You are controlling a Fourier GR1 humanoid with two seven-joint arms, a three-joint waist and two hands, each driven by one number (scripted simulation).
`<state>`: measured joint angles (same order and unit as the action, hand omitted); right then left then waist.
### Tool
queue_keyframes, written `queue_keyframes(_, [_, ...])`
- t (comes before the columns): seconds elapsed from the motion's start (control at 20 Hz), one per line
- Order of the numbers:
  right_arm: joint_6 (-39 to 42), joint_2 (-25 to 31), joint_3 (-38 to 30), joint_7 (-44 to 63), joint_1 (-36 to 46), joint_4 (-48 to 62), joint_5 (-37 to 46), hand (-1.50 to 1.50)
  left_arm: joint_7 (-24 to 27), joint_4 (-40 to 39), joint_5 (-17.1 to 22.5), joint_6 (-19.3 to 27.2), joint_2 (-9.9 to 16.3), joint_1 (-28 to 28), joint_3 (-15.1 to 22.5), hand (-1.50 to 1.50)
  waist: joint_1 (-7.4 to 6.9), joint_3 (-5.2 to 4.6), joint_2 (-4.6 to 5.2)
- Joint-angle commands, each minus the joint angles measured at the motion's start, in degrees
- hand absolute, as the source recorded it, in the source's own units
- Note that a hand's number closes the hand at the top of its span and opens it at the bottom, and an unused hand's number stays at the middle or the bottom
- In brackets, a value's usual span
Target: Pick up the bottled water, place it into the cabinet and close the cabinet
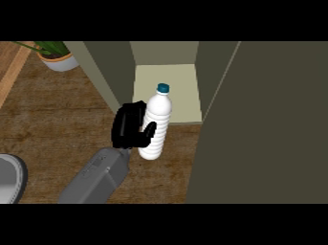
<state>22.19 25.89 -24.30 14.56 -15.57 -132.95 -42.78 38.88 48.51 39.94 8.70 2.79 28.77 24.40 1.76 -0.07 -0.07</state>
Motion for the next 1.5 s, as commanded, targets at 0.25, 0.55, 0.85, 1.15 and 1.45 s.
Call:
queue_keyframes(0.25, [-2.83, -2.03, -0.14, 5.60, -5.34, -14.74, -3.93, 1.50, -3.98, 15.79, -2.35, -5.03, 6.02, -12.45, 4.43, -1.50, -1.44, 0.04, -0.59])
queue_keyframes(0.55, [-1.92, -2.59, 7.15, 3.57, -2.57, -15.40, 7.14, 1.50, -5.26, 23.51, -2.16, -9.05, 10.65, -19.09, 6.19, -1.50, -1.97, -0.02, -0.43])
queue_keyframes(0.85, [-3.62, -3.13, 15.36, 6.40, -4.58, -17.90, 4.34, 1.50, -4.90, 34.41, -0.36, -10.58, 19.19, -29.00, 2.97, -1.50, -2.12, 0.00, -0.60])
queue_keyframes(1.15, [-7.42, -3.28, 25.66, 7.66, -0.14, -17.84, 7.26, 1.50, -2.62, 37.95, 0.59, -12.50, 26.32, -35.48, -2.14, -1.50, -2.51, -0.09, -0.57])
queue_keyframes(1.45, [-12.00, -1.36, 34.85, 11.09, 6.40, -17.15, 9.20, 1.50, -1.34, 41.31, 0.29, -14.00, 34.12, -39.73, -7.41, -1.50, -2.56, -0.20, -0.90])
